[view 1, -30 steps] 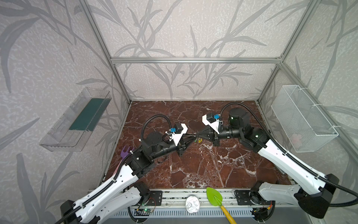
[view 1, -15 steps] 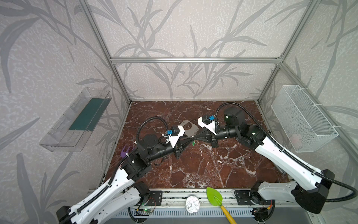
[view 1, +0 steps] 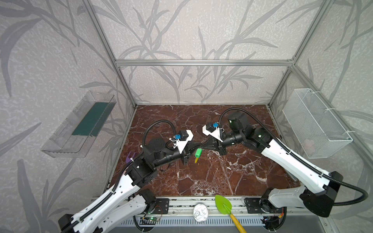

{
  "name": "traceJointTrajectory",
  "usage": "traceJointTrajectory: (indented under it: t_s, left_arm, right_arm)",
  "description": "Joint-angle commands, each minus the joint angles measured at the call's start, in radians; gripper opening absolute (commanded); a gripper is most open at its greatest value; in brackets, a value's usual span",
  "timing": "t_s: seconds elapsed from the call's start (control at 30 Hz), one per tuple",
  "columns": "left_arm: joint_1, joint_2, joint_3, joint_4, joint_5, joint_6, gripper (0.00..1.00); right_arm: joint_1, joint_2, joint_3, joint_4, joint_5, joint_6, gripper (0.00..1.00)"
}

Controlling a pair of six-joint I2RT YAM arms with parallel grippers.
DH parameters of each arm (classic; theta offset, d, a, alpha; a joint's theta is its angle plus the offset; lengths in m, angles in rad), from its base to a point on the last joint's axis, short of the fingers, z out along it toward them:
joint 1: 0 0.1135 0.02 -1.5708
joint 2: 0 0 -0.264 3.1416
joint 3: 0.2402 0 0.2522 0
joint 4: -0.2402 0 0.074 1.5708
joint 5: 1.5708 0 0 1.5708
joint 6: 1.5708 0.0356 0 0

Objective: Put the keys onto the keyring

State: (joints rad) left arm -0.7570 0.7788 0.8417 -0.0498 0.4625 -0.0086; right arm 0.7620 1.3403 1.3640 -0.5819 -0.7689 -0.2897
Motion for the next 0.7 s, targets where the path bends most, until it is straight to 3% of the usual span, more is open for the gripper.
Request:
traceJointTrajectory:
  t_s: [0.0,0.27,0.4,0.57,0.67]
  left_arm:
    - [-0.006,-0.001,0.048,0.026,0.057,0.031,0.02]
    - [-0.005,0.006,0.042,-0.031,0.021,0.020,0.04]
    - [-0.005,-0.046,0.010,-0.028,-0.030,0.001,0.10]
    - [-0.005,-0.109,-0.021,-0.057,-0.098,0.001,0.11]
    - [-0.005,-0.105,-0.023,-0.086,-0.077,0.008,0.11]
  right_arm:
    - [0.008,0.010,0.025,-0.015,-0.003,-0.015,0.00]
    - [0.008,-0.031,-0.005,0.040,0.012,0.017,0.00]
    - [-0.008,-0.048,-0.034,0.083,0.003,0.044,0.00]
    - [-0.032,-0.066,-0.054,0.129,-0.034,0.071,0.00]
    - [-0.033,-0.067,-0.057,0.136,-0.049,0.072,0.00]
